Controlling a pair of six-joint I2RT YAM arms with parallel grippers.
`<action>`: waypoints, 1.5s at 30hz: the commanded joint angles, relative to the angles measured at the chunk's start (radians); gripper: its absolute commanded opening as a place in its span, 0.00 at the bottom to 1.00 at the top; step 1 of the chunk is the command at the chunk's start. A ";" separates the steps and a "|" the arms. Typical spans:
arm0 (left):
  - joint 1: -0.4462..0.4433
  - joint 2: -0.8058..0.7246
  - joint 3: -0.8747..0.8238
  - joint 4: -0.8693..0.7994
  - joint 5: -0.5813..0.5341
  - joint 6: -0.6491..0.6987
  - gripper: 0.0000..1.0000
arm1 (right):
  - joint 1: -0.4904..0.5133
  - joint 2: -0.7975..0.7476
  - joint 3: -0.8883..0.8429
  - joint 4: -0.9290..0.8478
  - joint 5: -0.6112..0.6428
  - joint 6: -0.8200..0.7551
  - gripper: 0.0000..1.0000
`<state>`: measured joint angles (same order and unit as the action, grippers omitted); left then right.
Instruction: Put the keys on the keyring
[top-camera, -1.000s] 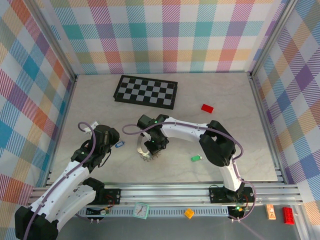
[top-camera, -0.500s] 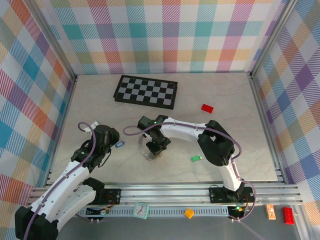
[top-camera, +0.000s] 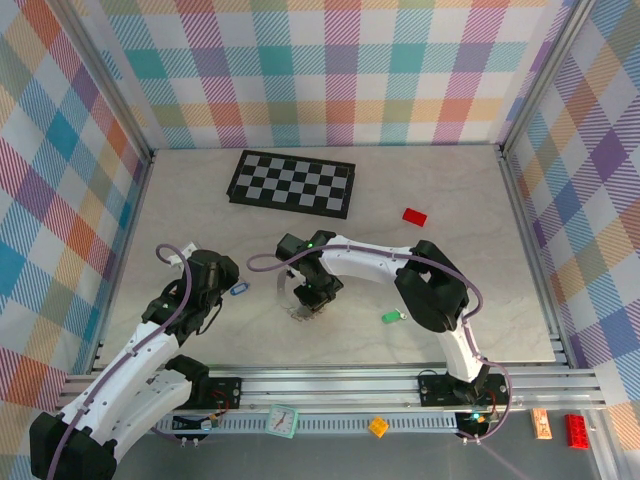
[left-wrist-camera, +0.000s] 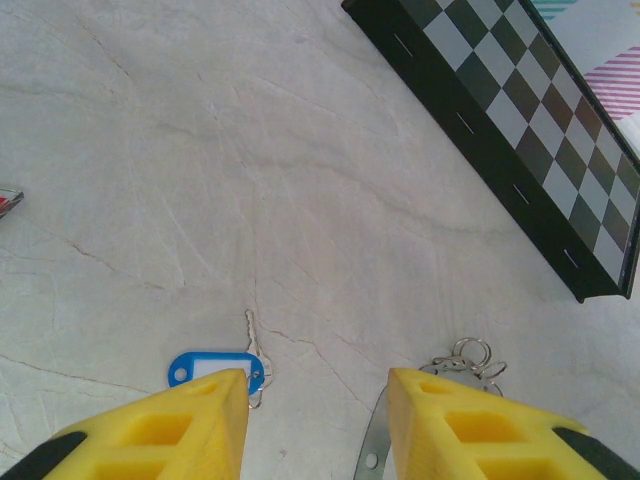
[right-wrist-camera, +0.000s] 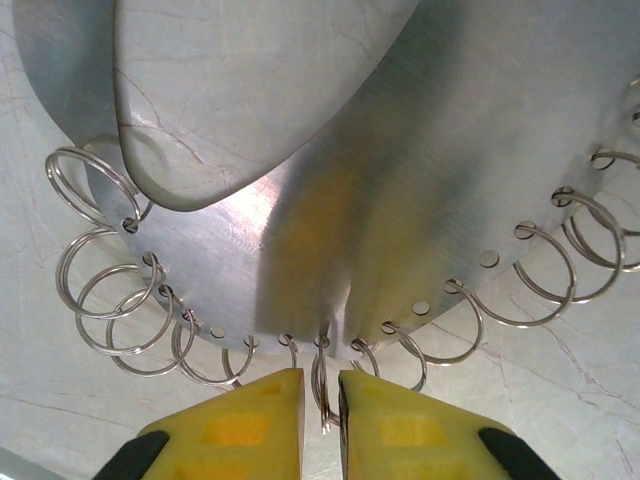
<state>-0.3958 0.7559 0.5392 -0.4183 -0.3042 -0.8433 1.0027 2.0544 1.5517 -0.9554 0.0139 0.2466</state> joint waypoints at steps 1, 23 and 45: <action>0.010 -0.010 -0.004 -0.014 0.007 0.016 0.40 | 0.007 0.031 -0.007 -0.034 -0.017 -0.011 0.17; 0.010 -0.051 -0.009 0.015 0.034 0.067 0.41 | 0.008 -0.045 -0.029 0.038 0.029 -0.017 0.00; 0.000 0.037 0.214 0.346 0.368 0.736 0.46 | -0.118 -0.541 -0.422 0.607 -0.084 -0.174 0.00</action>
<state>-0.3962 0.7719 0.7094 -0.1352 -0.0147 -0.2775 0.9157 1.5604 1.1622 -0.4824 0.0139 0.1181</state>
